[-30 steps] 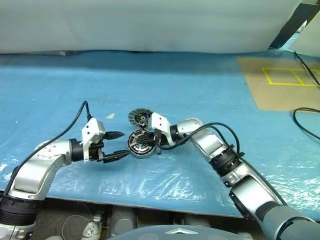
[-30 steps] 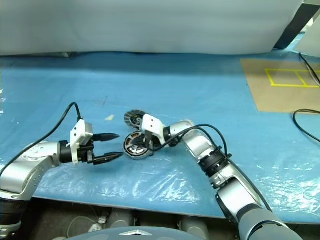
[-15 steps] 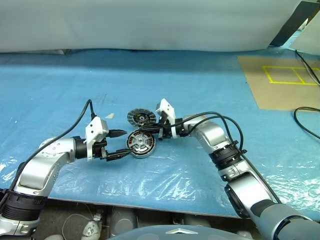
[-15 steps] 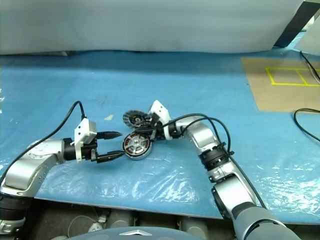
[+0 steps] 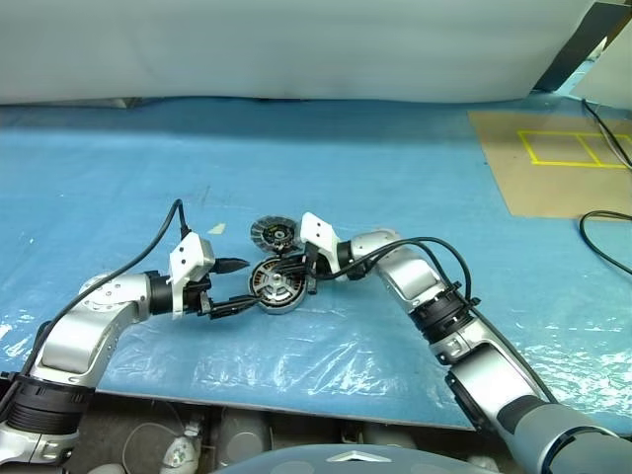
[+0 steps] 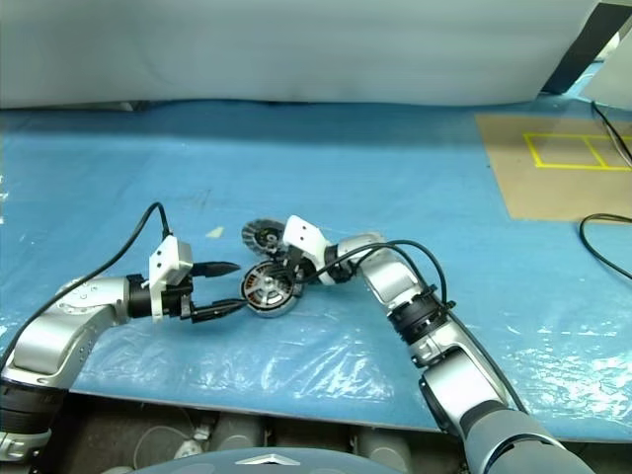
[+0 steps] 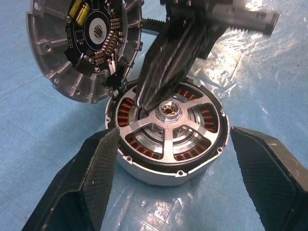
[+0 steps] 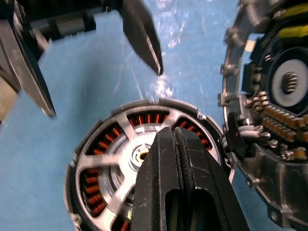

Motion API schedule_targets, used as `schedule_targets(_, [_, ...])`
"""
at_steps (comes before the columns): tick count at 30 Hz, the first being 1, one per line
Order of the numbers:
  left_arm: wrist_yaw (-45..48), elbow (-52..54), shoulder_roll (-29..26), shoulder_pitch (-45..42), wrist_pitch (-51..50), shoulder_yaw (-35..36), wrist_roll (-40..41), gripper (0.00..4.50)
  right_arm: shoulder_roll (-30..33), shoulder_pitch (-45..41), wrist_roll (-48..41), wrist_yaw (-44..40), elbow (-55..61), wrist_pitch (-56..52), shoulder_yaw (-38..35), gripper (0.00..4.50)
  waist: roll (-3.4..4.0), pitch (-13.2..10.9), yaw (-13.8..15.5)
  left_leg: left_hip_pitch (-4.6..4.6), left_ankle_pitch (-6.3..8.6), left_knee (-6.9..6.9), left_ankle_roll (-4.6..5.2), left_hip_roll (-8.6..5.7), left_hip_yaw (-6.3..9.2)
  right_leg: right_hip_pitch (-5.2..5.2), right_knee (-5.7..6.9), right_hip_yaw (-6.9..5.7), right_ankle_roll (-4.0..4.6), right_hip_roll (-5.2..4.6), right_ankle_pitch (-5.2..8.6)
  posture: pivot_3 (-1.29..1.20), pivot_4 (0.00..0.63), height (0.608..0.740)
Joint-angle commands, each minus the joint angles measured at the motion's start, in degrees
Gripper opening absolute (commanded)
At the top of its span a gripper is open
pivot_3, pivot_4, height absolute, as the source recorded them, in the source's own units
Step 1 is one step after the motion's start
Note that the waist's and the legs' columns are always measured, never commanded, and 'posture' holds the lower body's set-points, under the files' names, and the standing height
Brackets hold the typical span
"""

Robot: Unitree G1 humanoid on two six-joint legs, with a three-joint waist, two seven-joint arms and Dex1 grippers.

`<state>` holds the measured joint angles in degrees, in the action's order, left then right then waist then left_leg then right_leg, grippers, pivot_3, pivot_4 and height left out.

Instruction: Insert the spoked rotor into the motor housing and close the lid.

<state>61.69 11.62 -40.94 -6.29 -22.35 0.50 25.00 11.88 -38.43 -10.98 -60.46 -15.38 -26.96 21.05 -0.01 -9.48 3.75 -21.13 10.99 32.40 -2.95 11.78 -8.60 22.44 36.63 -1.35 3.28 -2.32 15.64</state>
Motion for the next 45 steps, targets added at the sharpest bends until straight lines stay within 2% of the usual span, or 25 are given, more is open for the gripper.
schedule_targets(1, [-0.2, 1.2, 0.2, 0.0, 0.3, 1.1, 1.1, 3.85, 0.5, -1.7, -9.3, -2.5, 5.9, -6.5, -7.5, 0.00, 0.00, 0.0, 0.1, 0.00, 0.00, 0.00, 0.00, 0.00, 0.00, 0.00, 0.00, 0.00, 0.00, 0.00, 0.00, 0.00, 0.150, 0.740])
schedule_targets(6, [-0.3, 2.5, 0.3, 1.0, -2.0, 2.6, 4.2, 3.85, 9.9, 3.1, -13.6, -8.9, 15.9, -11.5, -8.0, 0.00, -0.01, 0.0, 0.6, -0.02, 0.00, 0.00, 0.00, -0.01, 0.02, -0.06, -0.03, -0.02, -0.01, 0.00, 0.00, 0.00, 0.150, 0.740])
schedule_targets(9, [-1.3, 2.1, 0.5, 1.3, -2.0, 3.5, 4.5, 3.85, 13.8, 4.9, -14.2, -9.7, 15.1, -12.1, -9.5, 0.00, -0.03, 0.0, 0.5, 0.01, 0.00, -0.01, 0.00, -0.01, 0.02, -0.08, -0.07, -0.04, -0.01, 0.01, 0.00, 0.00, 0.150, 0.740])
schedule_targets(15, [-3.4, 0.8, 2.0, 0.2, -1.7, 5.2, 5.2, 3.85, 8.0, -5.5, -11.1, 6.8, -3.5, -5.3, -19.6, 0.00, 0.02, 0.0, -1.2, 0.01, -0.01, 0.21, 0.02, -0.02, -0.01, 0.03, 0.04, 0.05, 0.26, 0.00, 0.12, 0.00, 0.150, 0.740])
schedule_targets(22, [-2.6, -2.0, 0.4, -0.8, -3.0, 7.9, 6.4, 3.85, 0.3, -10.2, -7.2, 5.0, -8.9, 0.4, -13.3, 0.00, 0.00, 0.0, -1.3, -0.04, -0.12, 0.09, 0.20, -0.01, -0.02, 0.06, 0.06, 0.01, 0.06, 0.02, -0.02, 0.00, 0.150, 0.740])
schedule_targets(26, [-3.3, -4.3, -0.2, -2.3, -3.4, 10.1, 7.1, 3.85, -2.3, -11.0, -7.9, 1.5, -7.9, -0.7, -10.8, 0.00, 0.01, 0.0, -1.1, -0.65, -0.14, 0.14, 0.22, -0.01, 0.03, 0.57, 0.06, -0.11, 0.06, 0.04, -0.03, 0.00, 0.150, 0.740])
schedule_targets(29, [-3.6, -4.8, -0.1, -2.5, -3.4, 10.7, 6.9, 3.85, -3.4, -11.3, -8.2, 0.6, -7.3, -1.4, -10.3, 0.00, 0.00, 0.0, -0.9, -0.78, -0.13, 0.32, 0.22, 0.00, 0.09, 0.58, 0.08, -0.17, 0.04, 0.01, -0.04, 0.00, 0.150, 0.740])
schedule_targets(33, [-4.2, -2.9, 0.3, -1.1, -3.7, 10.5, 7.1, 3.85, -2.8, -10.2, -8.3, -3.0, -5.0, -3.0, -8.4, 0.00, -0.01, 0.0, -0.8, -0.72, -0.12, 0.33, 0.20, 0.02, 0.09, 0.55, 0.14, -0.17, 0.01, 0.00, -0.07, 0.00, 0.150, 0.740])
schedule_targets(38, [-4.9, -2.4, 0.4, -0.8, -4.4, 10.8, 7.6, 3.85, 2.1, -5.9, -9.9, -11.0, 7.9, -8.4, -1.9, 0.00, -0.02, 0.0, -0.6, -0.69, -0.12, 0.33, 0.21, 0.02, 0.10, 0.50, 0.13, -0.17, 0.00, 0.01, -0.07, 0.00, 0.150, 0.740])
schedule_targets(45, [-5.5, -1.1, 0.9, -1.7, -5.5, 9.3, 7.8, 3.85, 2.2, -4.3, -3.8, -7.4, 3.7, -4.5, 2.6, 0.00, -0.03, 0.0, -1.1, -0.52, -0.01, 0.34, 0.03, 0.02, 0.11, 0.41, 0.16, -0.15, 0.01, 0.01, -0.09, 0.00, 0.150, 0.740])
